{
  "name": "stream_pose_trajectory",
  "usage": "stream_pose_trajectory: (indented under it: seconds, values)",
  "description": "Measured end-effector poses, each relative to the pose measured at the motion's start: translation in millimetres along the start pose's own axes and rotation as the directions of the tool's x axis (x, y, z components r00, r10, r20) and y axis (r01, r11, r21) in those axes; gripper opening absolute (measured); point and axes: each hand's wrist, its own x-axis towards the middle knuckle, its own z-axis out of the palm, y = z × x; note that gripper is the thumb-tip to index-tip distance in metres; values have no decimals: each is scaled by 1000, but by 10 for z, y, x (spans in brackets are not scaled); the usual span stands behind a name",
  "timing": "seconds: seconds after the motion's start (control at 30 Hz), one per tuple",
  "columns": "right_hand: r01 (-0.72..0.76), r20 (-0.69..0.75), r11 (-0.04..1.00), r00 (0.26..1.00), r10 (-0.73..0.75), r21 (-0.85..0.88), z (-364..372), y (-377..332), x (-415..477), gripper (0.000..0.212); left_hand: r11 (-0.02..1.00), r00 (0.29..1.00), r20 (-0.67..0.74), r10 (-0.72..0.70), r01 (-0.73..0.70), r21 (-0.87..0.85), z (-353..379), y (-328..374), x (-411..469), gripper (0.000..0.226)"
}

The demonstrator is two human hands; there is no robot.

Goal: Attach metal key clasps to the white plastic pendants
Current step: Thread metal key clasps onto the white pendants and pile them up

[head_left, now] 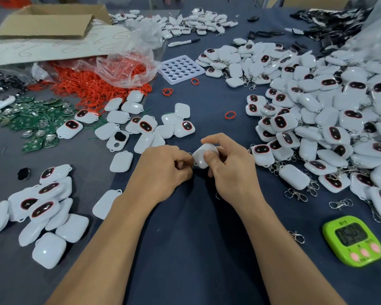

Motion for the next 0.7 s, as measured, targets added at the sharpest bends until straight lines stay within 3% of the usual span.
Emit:
stream_pose_trajectory:
  seconds: [0.23, 0.37, 0.5, 0.7]
  values:
    - [-7, 14, 1000, 1000, 7, -25, -12, -30, 5, 24, 1000, 1000, -21, -13, 14, 13, 25, 15, -19, 13]
    - [-33, 56, 999, 998, 33, 2, -49, -47, -10, 21, 998, 998, -16, -63, 63, -6, 22, 26, -33, 28]
    - [-56, 107, 997, 993, 51, 53, -61, -59, -51, 21, 990, 989, -57, -134, 131, -53, 15, 33, -30, 12]
    - [-85, -26, 981, 996, 91, 174, -20, -72, -52, 25, 983, 987, -30, -156, 152, -104, 11, 49, -25, 22]
